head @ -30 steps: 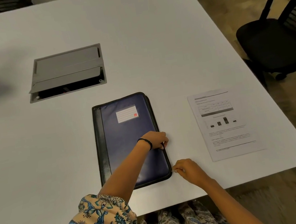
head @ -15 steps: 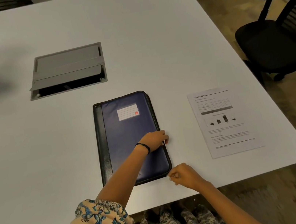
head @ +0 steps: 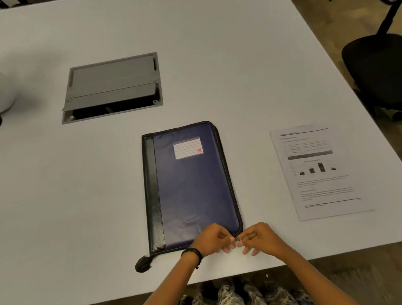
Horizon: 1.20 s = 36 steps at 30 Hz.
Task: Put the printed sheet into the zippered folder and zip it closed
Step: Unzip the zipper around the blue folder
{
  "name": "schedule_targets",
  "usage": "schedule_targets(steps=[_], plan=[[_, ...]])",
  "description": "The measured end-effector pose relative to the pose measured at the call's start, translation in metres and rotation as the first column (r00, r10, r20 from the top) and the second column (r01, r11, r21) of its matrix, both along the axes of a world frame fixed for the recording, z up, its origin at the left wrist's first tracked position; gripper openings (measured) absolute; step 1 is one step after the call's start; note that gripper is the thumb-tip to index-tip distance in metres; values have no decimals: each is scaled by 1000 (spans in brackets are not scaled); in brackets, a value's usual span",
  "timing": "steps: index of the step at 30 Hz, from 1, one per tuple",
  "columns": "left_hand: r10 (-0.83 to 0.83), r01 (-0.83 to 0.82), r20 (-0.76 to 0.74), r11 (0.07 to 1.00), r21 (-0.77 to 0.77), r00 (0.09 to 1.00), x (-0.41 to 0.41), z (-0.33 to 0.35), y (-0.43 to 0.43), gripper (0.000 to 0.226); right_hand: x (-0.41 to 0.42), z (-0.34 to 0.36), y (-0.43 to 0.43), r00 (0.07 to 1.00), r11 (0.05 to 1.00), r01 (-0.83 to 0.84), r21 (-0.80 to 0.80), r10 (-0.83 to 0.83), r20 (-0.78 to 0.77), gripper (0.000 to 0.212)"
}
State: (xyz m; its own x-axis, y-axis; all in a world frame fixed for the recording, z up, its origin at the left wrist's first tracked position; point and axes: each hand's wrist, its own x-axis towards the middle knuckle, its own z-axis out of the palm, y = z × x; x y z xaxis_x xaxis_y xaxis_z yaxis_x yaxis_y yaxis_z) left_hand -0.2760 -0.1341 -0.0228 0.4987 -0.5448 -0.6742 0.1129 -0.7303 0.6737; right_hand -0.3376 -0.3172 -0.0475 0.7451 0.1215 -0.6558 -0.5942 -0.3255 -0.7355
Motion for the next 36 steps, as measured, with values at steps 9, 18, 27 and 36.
schedule_targets(steps=[9, 18, 27, 36], plan=[[26, -57, 205, 988, 146, 978, -16, 1, -15, 27, 3, 11, 3, 1000, 998, 11, 64, -9, -25, 12], [60, -164, 396, 959, 233, 916, -33, 4, -14, 21, 15, 15, -2, 996, 985, 84, -151, -82, 24, 27], [22, -140, 433, 959, 245, 901, -37, 8, -7, 24, 36, 17, 11, 994, 960, 108, -259, -107, 17, 21], [-89, -81, 496, 946, 312, 864, -33, 11, 16, 24, 36, 19, 23, 990, 962, 142, -232, -139, 27, 18]])
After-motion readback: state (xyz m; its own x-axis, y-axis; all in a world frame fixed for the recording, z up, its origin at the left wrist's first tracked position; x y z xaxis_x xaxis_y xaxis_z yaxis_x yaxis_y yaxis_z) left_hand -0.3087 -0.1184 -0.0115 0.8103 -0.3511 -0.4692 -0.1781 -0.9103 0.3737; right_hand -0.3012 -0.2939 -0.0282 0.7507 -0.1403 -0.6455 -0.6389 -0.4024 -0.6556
